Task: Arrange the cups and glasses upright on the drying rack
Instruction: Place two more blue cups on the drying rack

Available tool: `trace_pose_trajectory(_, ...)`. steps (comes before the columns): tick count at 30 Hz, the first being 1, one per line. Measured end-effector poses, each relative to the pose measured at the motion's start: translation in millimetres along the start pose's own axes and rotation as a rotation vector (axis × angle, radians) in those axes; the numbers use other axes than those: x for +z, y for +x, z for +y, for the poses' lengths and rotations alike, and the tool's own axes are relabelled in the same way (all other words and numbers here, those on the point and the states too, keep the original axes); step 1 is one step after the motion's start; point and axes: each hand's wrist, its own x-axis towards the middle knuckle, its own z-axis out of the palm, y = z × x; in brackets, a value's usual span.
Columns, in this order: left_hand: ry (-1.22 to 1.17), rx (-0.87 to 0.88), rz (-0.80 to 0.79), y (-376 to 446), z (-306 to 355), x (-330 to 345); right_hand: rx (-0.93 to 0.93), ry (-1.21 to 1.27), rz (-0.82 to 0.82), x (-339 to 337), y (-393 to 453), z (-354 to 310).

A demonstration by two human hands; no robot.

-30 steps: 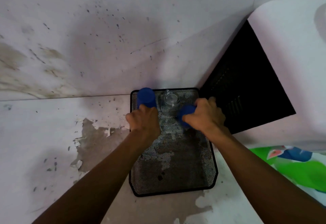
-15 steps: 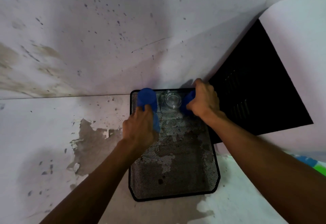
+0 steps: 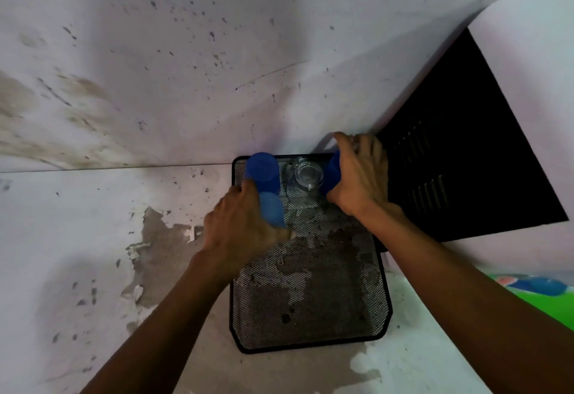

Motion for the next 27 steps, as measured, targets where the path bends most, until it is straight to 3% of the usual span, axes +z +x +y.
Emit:
trace_pose_trajectory(5,-0.229,-0.085,0.314,22,9,-35,-0.178,-0.098,0.074,2,-3,-10)
trace_pose_trajectory(11,-0.226,0.069,0.038,60,2,-21,-0.216,-0.201,-0.049,16,5,-23)
trace_pose_trajectory(27,-0.201,0.099,0.096,62,-3,-14,-0.273,-0.119,-0.171,2,13,-31)
